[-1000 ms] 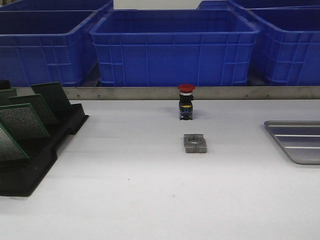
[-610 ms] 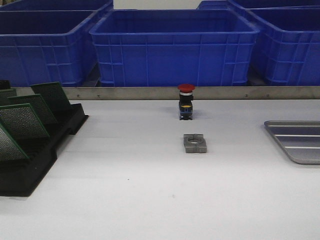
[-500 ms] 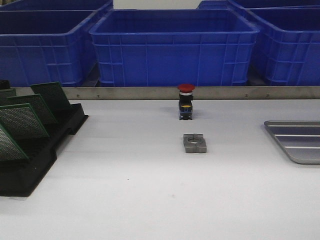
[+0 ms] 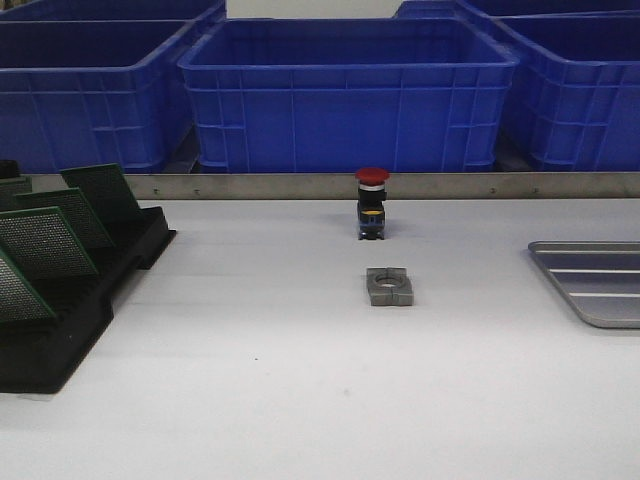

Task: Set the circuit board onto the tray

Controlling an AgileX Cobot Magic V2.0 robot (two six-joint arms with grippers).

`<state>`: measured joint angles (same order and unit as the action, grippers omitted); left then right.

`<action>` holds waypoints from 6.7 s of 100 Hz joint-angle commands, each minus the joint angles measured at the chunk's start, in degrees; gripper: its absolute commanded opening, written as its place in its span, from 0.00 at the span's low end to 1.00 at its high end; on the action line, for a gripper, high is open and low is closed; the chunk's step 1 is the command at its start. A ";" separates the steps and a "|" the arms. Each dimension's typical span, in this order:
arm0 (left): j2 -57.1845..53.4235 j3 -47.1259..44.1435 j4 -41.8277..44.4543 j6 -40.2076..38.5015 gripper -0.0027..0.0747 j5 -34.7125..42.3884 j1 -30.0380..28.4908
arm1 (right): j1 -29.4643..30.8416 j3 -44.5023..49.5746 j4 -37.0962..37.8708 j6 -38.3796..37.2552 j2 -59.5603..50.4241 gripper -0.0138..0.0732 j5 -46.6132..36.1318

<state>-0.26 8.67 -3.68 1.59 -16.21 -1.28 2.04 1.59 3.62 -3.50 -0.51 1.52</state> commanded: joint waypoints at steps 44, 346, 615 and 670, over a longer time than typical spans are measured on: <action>26.04 27.55 -0.04 0.63 0.01 -17.21 -0.08 | -0.17 -0.73 0.27 0.21 -1.60 0.09 -4.23; 93.01 53.34 -7.49 84.52 0.01 -16.12 -0.08 | -0.17 -0.78 0.27 0.21 -1.60 0.09 -4.23; 84.50 53.34 -53.05 84.52 0.01 -41.57 17.99 | -0.17 -26.14 -5.41 -0.52 29.21 0.09 21.59; 84.50 53.34 -53.05 84.52 0.01 -41.57 17.99 | -3.34 -39.70 -24.83 20.56 47.36 0.74 26.56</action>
<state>85.97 60.43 -53.06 86.65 -57.49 16.33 -0.16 -34.81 -14.88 12.15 44.68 30.89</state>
